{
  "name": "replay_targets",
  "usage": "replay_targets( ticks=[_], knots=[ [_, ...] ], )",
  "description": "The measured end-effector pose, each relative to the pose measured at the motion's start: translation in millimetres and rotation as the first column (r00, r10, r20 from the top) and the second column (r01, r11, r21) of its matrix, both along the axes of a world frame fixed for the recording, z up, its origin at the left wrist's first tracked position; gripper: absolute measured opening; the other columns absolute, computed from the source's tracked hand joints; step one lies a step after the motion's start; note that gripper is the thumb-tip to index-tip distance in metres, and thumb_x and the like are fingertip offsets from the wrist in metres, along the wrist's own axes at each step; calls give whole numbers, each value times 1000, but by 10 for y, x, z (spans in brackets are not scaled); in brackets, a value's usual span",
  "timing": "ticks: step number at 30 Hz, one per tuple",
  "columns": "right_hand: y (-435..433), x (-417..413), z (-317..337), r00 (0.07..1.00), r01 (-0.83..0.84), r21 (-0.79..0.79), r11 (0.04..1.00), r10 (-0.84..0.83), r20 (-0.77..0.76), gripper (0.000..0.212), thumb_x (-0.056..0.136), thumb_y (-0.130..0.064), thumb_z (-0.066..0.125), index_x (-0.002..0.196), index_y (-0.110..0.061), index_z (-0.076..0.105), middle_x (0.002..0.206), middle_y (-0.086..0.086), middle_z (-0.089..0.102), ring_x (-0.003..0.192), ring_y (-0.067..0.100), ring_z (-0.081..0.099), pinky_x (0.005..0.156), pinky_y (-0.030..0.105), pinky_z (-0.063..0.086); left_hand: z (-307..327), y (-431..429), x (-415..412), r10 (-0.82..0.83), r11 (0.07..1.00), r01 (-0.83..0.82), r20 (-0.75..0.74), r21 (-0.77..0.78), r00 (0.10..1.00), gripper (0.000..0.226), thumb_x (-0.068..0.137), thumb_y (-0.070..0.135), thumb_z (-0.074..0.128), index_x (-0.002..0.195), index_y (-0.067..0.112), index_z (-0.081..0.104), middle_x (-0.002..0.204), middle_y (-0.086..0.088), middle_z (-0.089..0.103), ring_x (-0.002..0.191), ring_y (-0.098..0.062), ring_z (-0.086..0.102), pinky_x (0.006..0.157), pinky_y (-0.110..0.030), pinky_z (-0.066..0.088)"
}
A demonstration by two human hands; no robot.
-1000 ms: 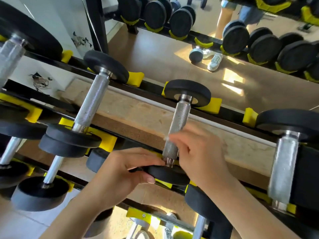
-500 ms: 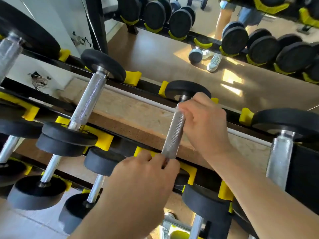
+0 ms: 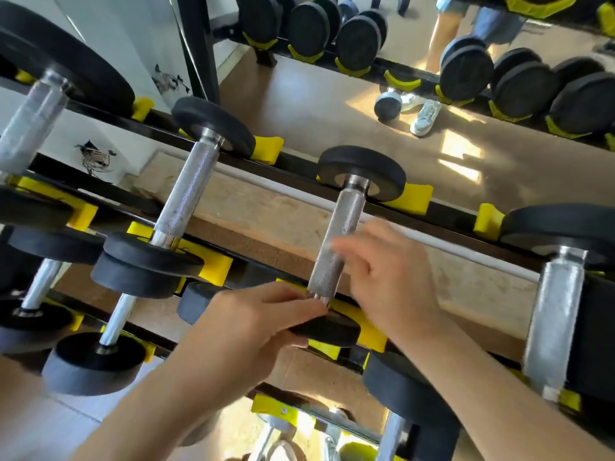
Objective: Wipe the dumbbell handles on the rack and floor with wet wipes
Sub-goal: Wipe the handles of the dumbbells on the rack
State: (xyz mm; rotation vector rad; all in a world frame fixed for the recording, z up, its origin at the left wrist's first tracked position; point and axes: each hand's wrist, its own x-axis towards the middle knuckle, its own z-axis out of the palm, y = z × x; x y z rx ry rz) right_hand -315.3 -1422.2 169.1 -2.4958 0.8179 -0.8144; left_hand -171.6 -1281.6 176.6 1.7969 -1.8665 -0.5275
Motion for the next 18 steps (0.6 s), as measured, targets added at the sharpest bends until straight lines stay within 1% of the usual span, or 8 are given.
replay_targets(
  ticks=[3,5,7,9,11,13,16,18],
  knots=[
    [-171,192,3,971,219,20,975,-220,98,8,84,-3,68,88,-7,74,82,5,63,75,8,54,66,8,38,-72,-12,58,116,991,-81,-386,105,915,50,71,0,78,108,33,73,106,19,66,100,-3,64,82,-15,50],
    [45,155,-40,978,190,50,981,-193,81,8,85,-6,65,86,-8,73,81,3,62,76,3,51,67,2,35,-61,-33,105,181,975,-87,-508,203,842,53,68,-6,78,104,33,74,104,14,66,103,-10,64,88,-23,52],
    [215,51,-36,996,66,28,997,-67,56,18,87,-14,57,86,-9,74,80,3,64,75,6,55,68,1,35,-13,-68,175,212,958,-45,-591,284,778,51,68,-8,78,100,31,76,103,11,66,103,-11,64,91,-24,52],
    [42,63,9,1000,24,-21,999,-24,20,17,86,-12,57,85,-9,74,79,5,63,70,13,57,62,7,37,28,-99,181,199,953,-20,-577,301,792,49,68,-7,78,101,30,77,102,12,66,103,-10,64,91,-20,51],
    [-241,179,64,987,158,-81,984,-156,33,10,83,-4,64,84,-8,74,78,6,61,67,13,55,58,8,35,52,-121,118,162,961,-28,-478,275,863,48,69,0,80,104,33,76,103,18,64,103,-6,63,89,-18,50],
    [-224,184,89,974,226,-35,974,-226,5,10,80,0,68,84,-7,74,78,6,60,69,13,55,58,6,33,70,-140,44,127,971,-43,-354,235,927,47,70,9,82,106,39,74,102,20,63,101,-3,61,84,-18,50],
    [118,-70,31,989,51,-53,997,-58,-133,10,78,-3,73,85,-10,74,80,3,63,70,13,58,58,3,35,87,-135,-3,115,974,-49,-297,222,948,47,70,14,84,106,43,72,101,22,61,97,0,60,80,-13,46],
    [-15,-78,67,989,-3,-54,999,-5,-146,13,74,1,74,82,-9,73,77,4,61,67,17,58,57,12,44,98,-134,-32,122,974,-57,-293,221,948,47,71,16,84,106,45,71,101,23,61,95,1,60,79,-11,45]
  ],
)
